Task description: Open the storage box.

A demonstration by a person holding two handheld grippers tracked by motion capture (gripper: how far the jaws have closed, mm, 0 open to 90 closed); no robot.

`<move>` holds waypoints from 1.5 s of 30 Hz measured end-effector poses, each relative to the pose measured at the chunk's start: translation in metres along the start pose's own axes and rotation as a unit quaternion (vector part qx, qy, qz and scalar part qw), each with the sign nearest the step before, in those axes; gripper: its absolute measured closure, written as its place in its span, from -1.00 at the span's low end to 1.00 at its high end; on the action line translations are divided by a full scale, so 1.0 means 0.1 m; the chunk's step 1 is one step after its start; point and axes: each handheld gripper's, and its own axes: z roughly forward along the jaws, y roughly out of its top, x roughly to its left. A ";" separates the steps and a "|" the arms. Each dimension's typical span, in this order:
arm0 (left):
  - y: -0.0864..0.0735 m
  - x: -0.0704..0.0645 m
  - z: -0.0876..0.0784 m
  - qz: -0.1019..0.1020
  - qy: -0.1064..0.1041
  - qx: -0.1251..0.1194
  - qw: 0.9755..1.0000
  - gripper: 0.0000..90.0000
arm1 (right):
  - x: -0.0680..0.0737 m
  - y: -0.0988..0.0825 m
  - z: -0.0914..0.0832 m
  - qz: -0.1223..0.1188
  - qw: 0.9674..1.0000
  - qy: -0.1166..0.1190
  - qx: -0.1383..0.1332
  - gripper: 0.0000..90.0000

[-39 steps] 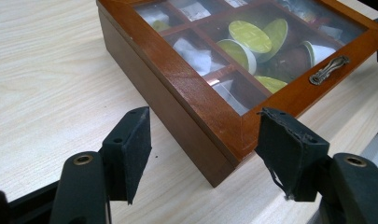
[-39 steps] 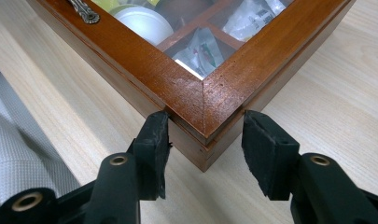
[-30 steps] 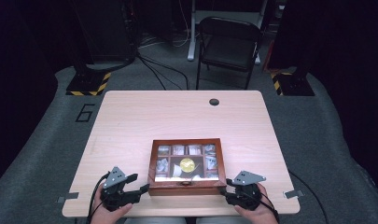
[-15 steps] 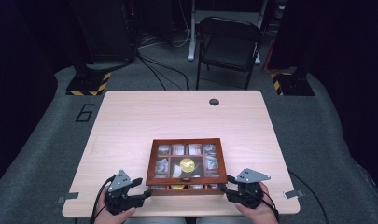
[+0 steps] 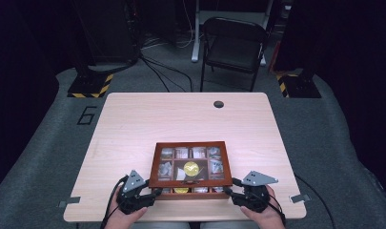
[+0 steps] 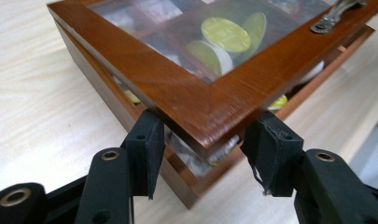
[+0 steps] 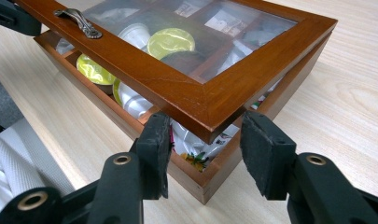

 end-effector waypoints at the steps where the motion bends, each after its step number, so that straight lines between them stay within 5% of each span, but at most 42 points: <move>1: 0.01 0.01 0.00 -0.002 -0.001 -0.001 1.000 0.08 | 0.00 0.00 0.00 0.001 1.000 0.000 -0.002 0.19; 12: 0.05 0.02 -0.04 -0.003 0.002 -0.012 1.000 -0.02 | -0.03 0.03 0.00 0.001 1.000 -0.001 -0.009 0.12; 18: 0.09 0.06 -0.06 -0.022 -0.006 -0.020 1.000 -0.10 | -0.03 0.07 -0.02 -0.003 1.000 -0.010 -0.012 0.06; 22: 0.15 0.06 -0.10 -0.006 0.002 -0.022 1.000 -0.11 | -0.05 0.12 -0.03 0.002 1.000 -0.014 -0.017 0.04; 26: 0.23 0.13 -0.13 -0.015 -0.009 -0.026 0.999 -0.11 | -0.08 0.18 -0.06 0.002 1.000 -0.015 -0.023 0.04; 45: 0.58 0.23 -0.23 0.001 -0.004 -0.052 0.999 -0.08 | -0.16 0.59 -0.11 -0.011 0.999 -0.011 -0.042 0.05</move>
